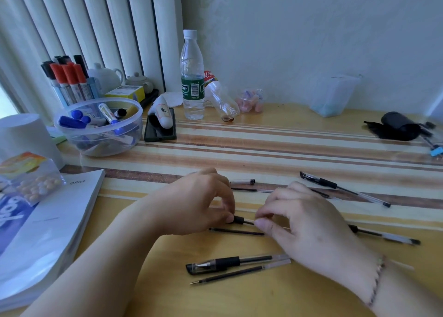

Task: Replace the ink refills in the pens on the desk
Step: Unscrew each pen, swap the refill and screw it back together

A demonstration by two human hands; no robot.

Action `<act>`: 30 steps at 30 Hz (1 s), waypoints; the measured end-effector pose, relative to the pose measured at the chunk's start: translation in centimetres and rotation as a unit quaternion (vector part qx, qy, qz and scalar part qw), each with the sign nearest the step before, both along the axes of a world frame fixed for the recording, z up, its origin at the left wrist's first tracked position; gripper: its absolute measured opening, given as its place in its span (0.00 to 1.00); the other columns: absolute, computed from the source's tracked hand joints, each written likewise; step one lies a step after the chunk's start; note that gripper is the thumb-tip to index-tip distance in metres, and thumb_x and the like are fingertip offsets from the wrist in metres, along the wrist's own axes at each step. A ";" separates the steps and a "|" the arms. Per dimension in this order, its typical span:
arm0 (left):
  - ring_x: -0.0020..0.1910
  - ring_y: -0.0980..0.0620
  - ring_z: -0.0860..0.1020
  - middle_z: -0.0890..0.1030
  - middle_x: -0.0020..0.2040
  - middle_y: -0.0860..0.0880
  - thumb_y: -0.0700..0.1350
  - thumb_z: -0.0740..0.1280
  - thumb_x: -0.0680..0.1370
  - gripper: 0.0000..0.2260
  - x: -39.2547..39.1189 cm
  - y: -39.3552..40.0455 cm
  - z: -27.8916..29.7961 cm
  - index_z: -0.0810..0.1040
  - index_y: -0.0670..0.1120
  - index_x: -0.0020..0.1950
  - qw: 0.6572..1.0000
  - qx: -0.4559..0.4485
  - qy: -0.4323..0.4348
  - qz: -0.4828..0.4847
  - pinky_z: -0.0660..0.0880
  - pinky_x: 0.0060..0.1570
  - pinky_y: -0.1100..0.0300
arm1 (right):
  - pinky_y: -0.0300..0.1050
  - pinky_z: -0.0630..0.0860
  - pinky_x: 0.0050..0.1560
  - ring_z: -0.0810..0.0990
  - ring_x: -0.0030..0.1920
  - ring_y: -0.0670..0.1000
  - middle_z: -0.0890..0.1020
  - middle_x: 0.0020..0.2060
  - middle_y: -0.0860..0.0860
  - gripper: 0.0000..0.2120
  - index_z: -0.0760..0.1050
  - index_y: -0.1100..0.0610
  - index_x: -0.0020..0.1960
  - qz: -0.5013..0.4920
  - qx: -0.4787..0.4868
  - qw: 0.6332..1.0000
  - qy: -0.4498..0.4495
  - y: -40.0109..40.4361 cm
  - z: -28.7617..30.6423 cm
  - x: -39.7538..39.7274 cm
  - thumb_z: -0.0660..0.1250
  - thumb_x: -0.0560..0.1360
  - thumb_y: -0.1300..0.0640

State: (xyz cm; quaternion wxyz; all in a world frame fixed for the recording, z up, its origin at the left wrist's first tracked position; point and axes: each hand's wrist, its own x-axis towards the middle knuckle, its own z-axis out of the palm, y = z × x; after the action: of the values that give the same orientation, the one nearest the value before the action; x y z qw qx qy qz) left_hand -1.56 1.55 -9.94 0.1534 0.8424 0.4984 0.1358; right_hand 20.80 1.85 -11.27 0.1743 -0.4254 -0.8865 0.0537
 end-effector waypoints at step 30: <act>0.27 0.53 0.64 0.66 0.25 0.52 0.54 0.63 0.79 0.11 3.4 -1.2 -0.4 0.71 0.59 0.36 0.991 0.041 -0.126 -0.024 0.61 0.26 0.61 | 0.43 0.69 0.25 0.72 0.27 0.46 0.77 0.27 0.44 0.16 0.77 0.46 0.40 0.023 0.042 0.998 0.036 -0.4 1.5 0.9 0.54 0.78 0.44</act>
State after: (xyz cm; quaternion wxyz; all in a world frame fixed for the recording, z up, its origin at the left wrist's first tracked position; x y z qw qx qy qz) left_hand 1.83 0.36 -10.32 0.1839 0.8359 0.4485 0.2573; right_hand 21.74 1.42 -9.76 0.2223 -0.3950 -0.8907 0.0356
